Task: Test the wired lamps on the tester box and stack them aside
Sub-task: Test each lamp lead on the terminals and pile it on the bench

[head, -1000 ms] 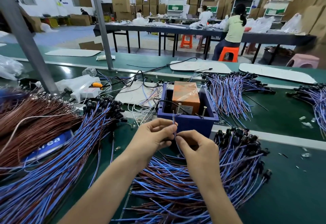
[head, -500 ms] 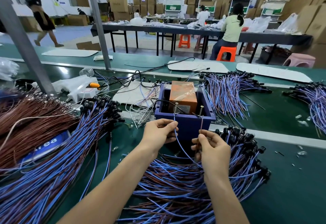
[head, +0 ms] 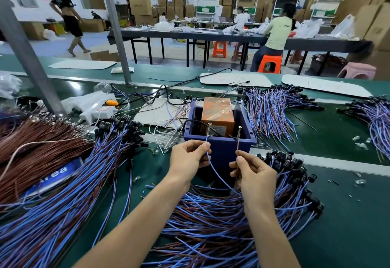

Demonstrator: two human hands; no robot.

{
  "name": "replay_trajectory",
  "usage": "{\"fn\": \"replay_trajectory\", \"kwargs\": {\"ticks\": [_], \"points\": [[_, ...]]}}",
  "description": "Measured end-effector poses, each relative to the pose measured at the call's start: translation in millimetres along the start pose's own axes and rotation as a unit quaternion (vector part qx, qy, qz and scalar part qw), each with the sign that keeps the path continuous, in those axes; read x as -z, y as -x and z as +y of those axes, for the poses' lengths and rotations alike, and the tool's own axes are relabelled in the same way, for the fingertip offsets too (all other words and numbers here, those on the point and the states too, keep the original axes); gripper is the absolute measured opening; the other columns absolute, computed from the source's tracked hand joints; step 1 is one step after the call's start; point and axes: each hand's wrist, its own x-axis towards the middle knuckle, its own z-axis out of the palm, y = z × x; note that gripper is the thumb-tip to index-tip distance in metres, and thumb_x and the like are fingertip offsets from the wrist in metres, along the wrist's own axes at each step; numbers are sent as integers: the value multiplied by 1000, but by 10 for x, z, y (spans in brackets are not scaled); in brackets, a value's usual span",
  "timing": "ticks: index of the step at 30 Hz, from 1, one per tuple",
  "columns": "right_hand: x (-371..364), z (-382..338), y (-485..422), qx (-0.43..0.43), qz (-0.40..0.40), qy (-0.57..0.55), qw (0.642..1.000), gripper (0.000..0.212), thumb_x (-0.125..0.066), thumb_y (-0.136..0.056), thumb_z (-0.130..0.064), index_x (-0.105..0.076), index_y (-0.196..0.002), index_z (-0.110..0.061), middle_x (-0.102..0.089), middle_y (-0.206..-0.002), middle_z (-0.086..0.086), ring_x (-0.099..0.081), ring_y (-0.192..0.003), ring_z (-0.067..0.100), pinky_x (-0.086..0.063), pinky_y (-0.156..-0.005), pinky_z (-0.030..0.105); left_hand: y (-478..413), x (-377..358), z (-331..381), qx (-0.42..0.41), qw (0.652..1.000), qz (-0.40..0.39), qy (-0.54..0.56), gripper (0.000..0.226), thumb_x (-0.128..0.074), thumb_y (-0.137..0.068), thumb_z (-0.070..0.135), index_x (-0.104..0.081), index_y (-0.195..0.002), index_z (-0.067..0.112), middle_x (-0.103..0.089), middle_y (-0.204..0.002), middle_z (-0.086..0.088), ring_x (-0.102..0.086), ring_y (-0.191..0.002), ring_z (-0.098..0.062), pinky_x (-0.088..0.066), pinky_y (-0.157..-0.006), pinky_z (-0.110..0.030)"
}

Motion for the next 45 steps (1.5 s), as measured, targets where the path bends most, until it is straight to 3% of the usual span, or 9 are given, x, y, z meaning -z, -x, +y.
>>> {"fn": "replay_trajectory", "kwargs": {"ticks": [12,15,17,20,25,30,36,42,45], "points": [[98,-98,-363,22,50,33,998,38,-52,-89,3,-71,-73,-26,-66,-57,-7,-48,-41,2,-41,-43,17,-92,-10,128,14,997,29,71,18,-49,-94,-2,-61,-93,11,-66,-72,-7,-64,-54,-11,-55,-55,-22],[104,-172,-444,60,37,114,991,32,-62,-86,-10,-73,-70,-37,-67,-66,5,-40,-40,3,-38,-44,22,-136,-6,99,-46,997,46,-45,19,-54,-95,10,-68,-84,17,-66,-68,1,-51,-51,-9,-46,-52,-21],[103,-213,-472,88,25,143,985,19,-71,-83,-24,-72,-72,-39,-71,-81,4,-59,-63,7,-50,-60,31,-154,21,75,-105,984,61,-129,16,-59,-93,16,-71,-84,21,-63,-61,9,-49,-51,-6,-44,-56,-21],[74,-247,-510,112,29,193,974,9,-75,-80,-34,-70,-75,-40,-70,-93,2,-64,-87,20,-54,-77,41,-183,52,108,-140,969,57,-196,12,-63,-90,15,-75,-94,17,-60,-60,14,-53,-45,3,-43,-53,-14],[40,-266,-622,153,43,273,949,3,-73,-84,-24,-72,-80,-24,-67,-94,8,-60,-81,21,-47,-72,31,-219,49,239,-185,933,18,-309,12,-68,-87,14,-72,-96,22,-61,-65,12,-56,-43,2,-52,-53,-17],[-32,-296,-647,212,22,306,928,9,-67,-86,-8,-75,-90,-10,-70,-81,6,-64,-75,20,-53,-76,34,-253,41,300,-193,922,3,-334,7,-68,-86,10,-74,-88,14,-56,-59,17,-52,-39,4,-42,-45,-8],[27,-227,-680,203,-1,269,942,6,-71,-84,-10,-74,-89,-13,-63,-71,-7,-57,-69,-1,-41,-63,11,-259,74,287,-171,930,-25,-323,9,-72,-83,15,-67,-81,22,-63,-65,13,-54,-38,1,-43,-48,-7],[8,-217,-708,219,-11,280,935,9,-69,-86,-9,-74,-94,-9,-67,-80,1,-61,-76,14,-46,-72,23,-288,42,310,-207,910,0,-360,3,-72,-83,14,-73,-85,16,-64,-64,11,-54,-38,2,-45,-54,-6],[-3,-195,-711,246,-20,308,919,10,-65,-88,-7,-72,-96,-6,-65,-87,3,-60,-82,18,-45,-77,27,-284,36,297,-241,883,10,-403,9,-70,-84,16,-75,-92,16,-70,-75,2,-57,-52,-6,-52,-69,-18]]}}
